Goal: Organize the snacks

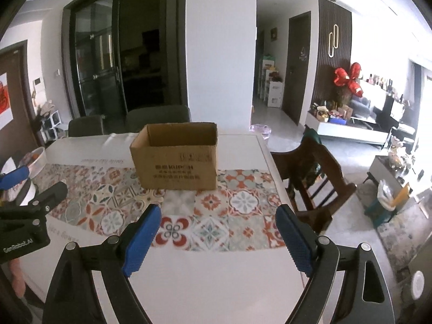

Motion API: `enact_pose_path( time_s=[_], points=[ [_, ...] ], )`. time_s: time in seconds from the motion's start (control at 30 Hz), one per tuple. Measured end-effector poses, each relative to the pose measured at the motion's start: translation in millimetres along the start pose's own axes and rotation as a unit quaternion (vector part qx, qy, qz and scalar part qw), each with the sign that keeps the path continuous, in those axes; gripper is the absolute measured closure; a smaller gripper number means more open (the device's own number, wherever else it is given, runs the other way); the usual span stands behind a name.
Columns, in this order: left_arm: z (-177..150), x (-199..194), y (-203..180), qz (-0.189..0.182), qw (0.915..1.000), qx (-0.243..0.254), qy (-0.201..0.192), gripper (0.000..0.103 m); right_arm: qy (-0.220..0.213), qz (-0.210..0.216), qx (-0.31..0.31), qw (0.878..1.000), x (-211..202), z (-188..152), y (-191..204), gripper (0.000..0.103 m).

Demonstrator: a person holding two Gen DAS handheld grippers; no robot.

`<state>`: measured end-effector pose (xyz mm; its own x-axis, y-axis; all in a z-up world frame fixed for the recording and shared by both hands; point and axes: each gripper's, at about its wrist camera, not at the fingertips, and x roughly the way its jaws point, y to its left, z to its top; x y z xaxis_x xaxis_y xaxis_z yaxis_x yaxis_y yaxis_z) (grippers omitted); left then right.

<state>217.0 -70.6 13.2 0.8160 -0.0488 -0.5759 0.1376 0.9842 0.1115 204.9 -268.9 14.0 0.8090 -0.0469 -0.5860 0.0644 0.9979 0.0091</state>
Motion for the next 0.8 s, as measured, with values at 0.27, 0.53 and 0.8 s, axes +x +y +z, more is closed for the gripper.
enact_pose_path(
  time_s=[0.27, 0.53, 0.8],
  points=[
    [-30, -50, -17, 0.002, 0.9998, -0.021, -0.005, 0.000, -0.019, 0.013, -0.023, 0.999, -47, -26, -9, 0.016],
    [-55, -94, -24, 0.015, 0.9992, -0.034, -0.012, 0.000, -0.020, 0.038, -0.019, 0.999, -81, -50, -21, 0.016],
    [-68, -121, -26, 0.018, 0.9986, -0.042, -0.026, 0.000, -0.028, 0.047, -0.025, 0.998, -108, -66, -18, 0.016]
  ],
)
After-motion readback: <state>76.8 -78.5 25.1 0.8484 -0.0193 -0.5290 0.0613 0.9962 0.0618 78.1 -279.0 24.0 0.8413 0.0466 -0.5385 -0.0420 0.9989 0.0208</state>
